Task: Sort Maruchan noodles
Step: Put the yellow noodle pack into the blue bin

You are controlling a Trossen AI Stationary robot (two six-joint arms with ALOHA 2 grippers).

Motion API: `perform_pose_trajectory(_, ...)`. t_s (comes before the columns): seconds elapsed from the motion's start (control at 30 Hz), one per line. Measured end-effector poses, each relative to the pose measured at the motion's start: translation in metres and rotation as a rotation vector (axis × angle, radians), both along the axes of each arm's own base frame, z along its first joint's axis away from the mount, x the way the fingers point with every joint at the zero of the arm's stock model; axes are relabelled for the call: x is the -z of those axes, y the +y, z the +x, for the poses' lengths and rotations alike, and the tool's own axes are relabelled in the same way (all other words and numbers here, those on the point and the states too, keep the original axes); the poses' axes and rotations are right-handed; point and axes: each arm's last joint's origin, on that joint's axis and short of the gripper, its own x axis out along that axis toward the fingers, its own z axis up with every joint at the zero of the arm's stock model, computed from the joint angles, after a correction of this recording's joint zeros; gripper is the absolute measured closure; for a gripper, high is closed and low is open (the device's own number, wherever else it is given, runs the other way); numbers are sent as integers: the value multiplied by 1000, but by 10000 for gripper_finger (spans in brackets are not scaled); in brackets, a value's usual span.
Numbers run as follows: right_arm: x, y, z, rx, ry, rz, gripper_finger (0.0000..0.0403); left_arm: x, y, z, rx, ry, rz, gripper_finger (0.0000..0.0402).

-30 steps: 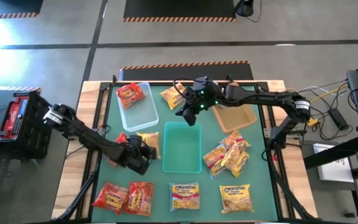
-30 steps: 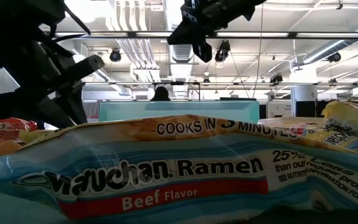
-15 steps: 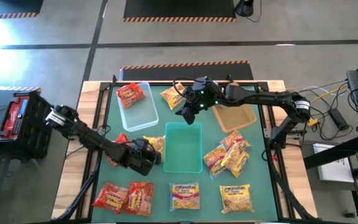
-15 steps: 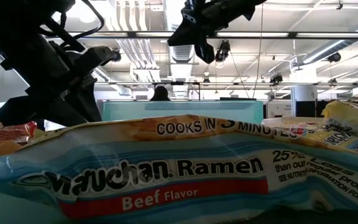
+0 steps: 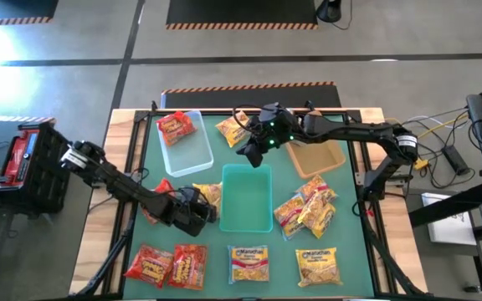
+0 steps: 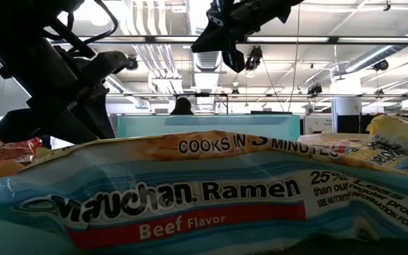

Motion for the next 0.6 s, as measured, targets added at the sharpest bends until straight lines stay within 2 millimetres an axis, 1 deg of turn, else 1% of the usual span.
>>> perform_pose_trajectory(0.17,3,1,-2,-9,37,-4,394,-9,-4,0,54,-8,-2,325)
perform_pose_trajectory(0.27,2,3,-1,-37,16,1,390,-16,-11,0,77,-17,6,325)
perform_pose_trajectory(0.4,-1,14,5,-103,-37,14,371,-20,-16,0,74,-21,9,325)
perform_pose_trajectory(0.5,5,22,11,-132,-28,12,350,-25,-21,0,43,-46,-17,325)
perform_pose_trajectory(0.6,14,26,18,-174,-22,-27,331,-32,-32,-2,-13,-86,-104,325)
